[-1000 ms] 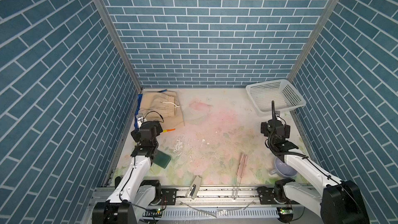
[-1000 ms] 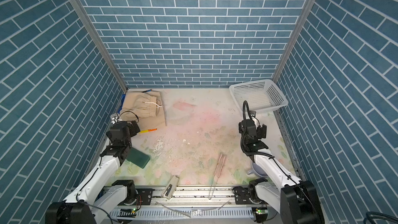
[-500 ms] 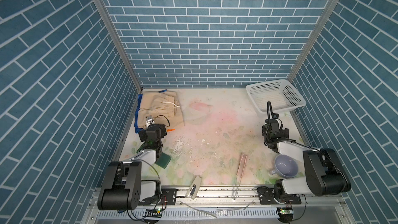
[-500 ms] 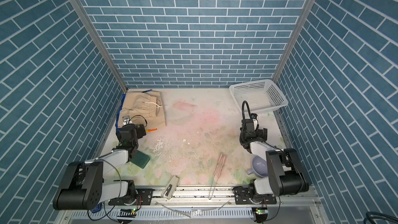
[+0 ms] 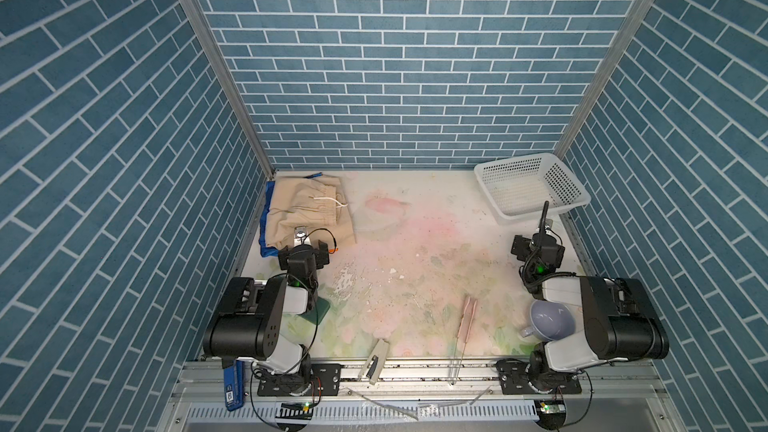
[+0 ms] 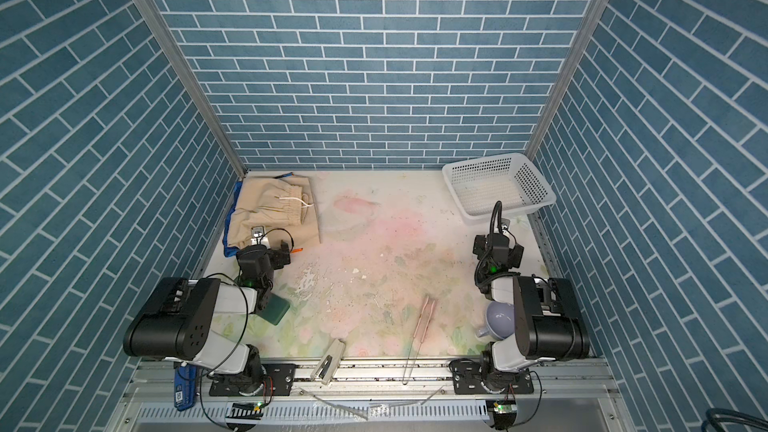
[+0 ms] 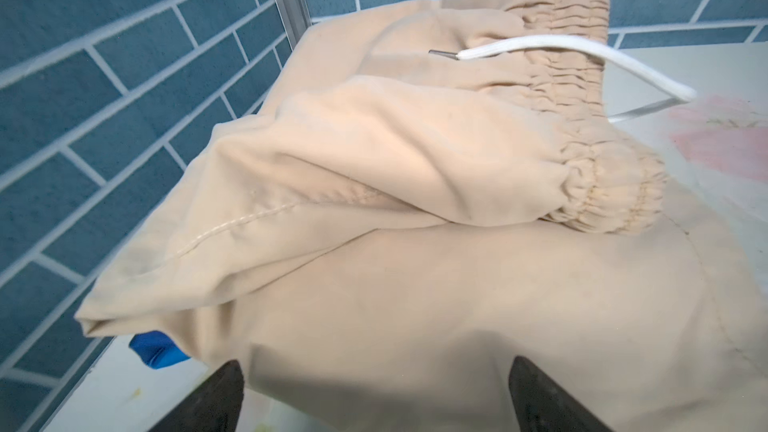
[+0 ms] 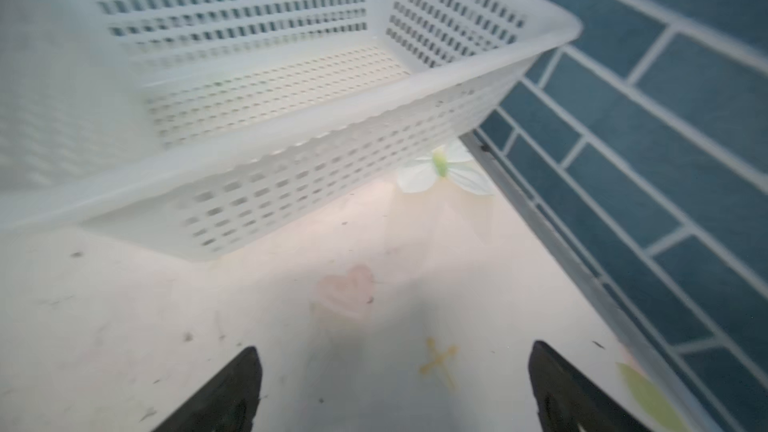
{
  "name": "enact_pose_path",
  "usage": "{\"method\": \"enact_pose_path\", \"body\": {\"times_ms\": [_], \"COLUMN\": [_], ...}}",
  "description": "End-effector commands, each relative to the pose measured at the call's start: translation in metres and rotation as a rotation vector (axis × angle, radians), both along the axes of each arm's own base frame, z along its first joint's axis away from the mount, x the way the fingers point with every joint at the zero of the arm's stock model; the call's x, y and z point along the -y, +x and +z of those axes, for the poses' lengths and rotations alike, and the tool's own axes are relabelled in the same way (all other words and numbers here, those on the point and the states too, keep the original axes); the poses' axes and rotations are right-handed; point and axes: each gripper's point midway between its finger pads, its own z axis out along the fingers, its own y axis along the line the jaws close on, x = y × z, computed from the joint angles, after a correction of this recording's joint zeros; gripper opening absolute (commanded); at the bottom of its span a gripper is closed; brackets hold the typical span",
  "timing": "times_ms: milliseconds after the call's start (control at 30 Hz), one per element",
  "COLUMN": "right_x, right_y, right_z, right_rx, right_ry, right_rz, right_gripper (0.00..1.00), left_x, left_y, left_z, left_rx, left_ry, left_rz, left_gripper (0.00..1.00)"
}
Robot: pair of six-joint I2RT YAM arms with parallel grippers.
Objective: Fold and stack the shorts
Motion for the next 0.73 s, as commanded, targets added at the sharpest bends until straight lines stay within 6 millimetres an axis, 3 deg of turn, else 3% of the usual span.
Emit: {"method": "enact_pose_path", "body": {"times_ms": [0, 133, 700], "right_x": [-0.0367, -0.0376, -0.0383], "right_y": [0.0162, 0.0182, 0.0195], "right_z": [0.0105, 0.0093, 0.0072], "right_rx": [0.078, 0.091, 0.058], "right_ry": [0.081, 0.151, 0.114], "right_rz": [0.28, 0.327, 0.312], "right_gripper": [0.99, 0.99, 0.99], "left_x": [0.0059, 0.0095, 0.0094], "left_y": [0.0191, 0.0233, 0.0236], "left_z": [0.0258, 0.0231, 0.0227], "left_rx": [0.089, 0.057, 0.051], "left_ry": [0.007, 0.008, 0.008], "left_rz": [-0.04, -0.06, -0.058], "left_gripper": [0.99, 1.0, 1.0]}}
